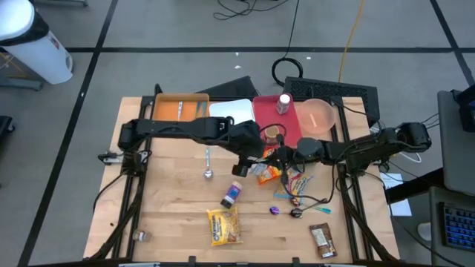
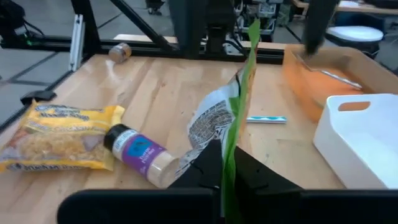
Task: Pick & Place Food Item
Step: Put the green noodle pack into the white bin
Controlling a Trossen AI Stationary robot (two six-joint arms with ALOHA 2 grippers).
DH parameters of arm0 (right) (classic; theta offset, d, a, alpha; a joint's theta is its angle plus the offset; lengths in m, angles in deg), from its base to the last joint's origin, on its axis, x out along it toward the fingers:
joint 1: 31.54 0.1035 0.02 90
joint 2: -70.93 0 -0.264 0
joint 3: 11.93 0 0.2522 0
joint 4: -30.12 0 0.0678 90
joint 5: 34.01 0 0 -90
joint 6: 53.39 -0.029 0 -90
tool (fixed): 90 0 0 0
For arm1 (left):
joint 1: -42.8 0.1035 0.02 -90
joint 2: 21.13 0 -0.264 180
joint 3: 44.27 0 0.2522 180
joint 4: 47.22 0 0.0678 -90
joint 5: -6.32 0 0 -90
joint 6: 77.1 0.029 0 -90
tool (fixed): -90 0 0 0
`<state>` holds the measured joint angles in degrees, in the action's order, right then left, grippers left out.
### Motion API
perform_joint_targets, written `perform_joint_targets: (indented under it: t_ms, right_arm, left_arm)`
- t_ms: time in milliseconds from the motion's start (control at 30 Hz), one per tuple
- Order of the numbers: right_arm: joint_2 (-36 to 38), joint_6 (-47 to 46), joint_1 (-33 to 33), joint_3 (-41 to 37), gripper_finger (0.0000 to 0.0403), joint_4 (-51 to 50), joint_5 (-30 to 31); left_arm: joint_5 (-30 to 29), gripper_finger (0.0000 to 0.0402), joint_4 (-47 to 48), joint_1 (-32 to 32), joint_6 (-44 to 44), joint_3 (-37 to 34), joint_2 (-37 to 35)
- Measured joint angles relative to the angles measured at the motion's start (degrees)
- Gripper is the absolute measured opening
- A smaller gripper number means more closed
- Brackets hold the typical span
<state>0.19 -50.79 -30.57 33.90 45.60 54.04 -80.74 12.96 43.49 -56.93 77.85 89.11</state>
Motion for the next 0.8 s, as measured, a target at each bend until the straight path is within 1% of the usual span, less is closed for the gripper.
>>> perform_joint_targets:
  t_ms: [67, 167, 267, 467, 533, 600, 700, 800]
  right_arm:
    - [0.00, 1.00, -0.87, 0.03, 0.0000, 0.00, -1.99]
    - [0.00, 1.24, -2.21, 0.69, 0.0000, -0.14, -7.03]
    - [0.00, 1.57, -2.51, 1.44, 0.0000, -0.40, -7.35]
    - [0.00, 2.63, -2.40, 2.72, 0.0000, -0.47, -7.69]
    - [0.00, 2.61, -2.40, 2.99, 0.0000, -0.45, -8.76]
    - [0.00, 2.63, -2.40, 3.10, 0.0000, -0.39, -8.75]
    - [0.00, 2.63, -2.40, 3.10, 0.0000, -0.42, -8.75]
    - [0.00, 2.61, -2.40, 3.10, 0.0000, -0.40, -8.70]
  left_arm:
    - [0.03, 0.0216, 2.82, 0.31, -0.99, 2.12, 1.61]
    - [0.08, 0.0216, 5.57, 0.78, -1.45, 3.73, 2.83]
    - [0.78, 0.0216, 6.37, 1.37, -1.50, 3.86, 3.26]
    - [4.56, 0.0216, 7.02, 2.61, -2.36, 3.81, 3.17]
    - [5.99, 0.0216, 7.25, 2.90, -2.42, 3.81, 3.19]
    - [6.21, 0.0213, 7.57, 3.17, -2.50, 3.80, 3.17]
    - [6.21, 0.0195, 7.65, 3.15, -2.44, 3.81, 3.17]
    - [6.24, 0.0162, 7.36, 3.09, -1.94, 3.82, 3.17]
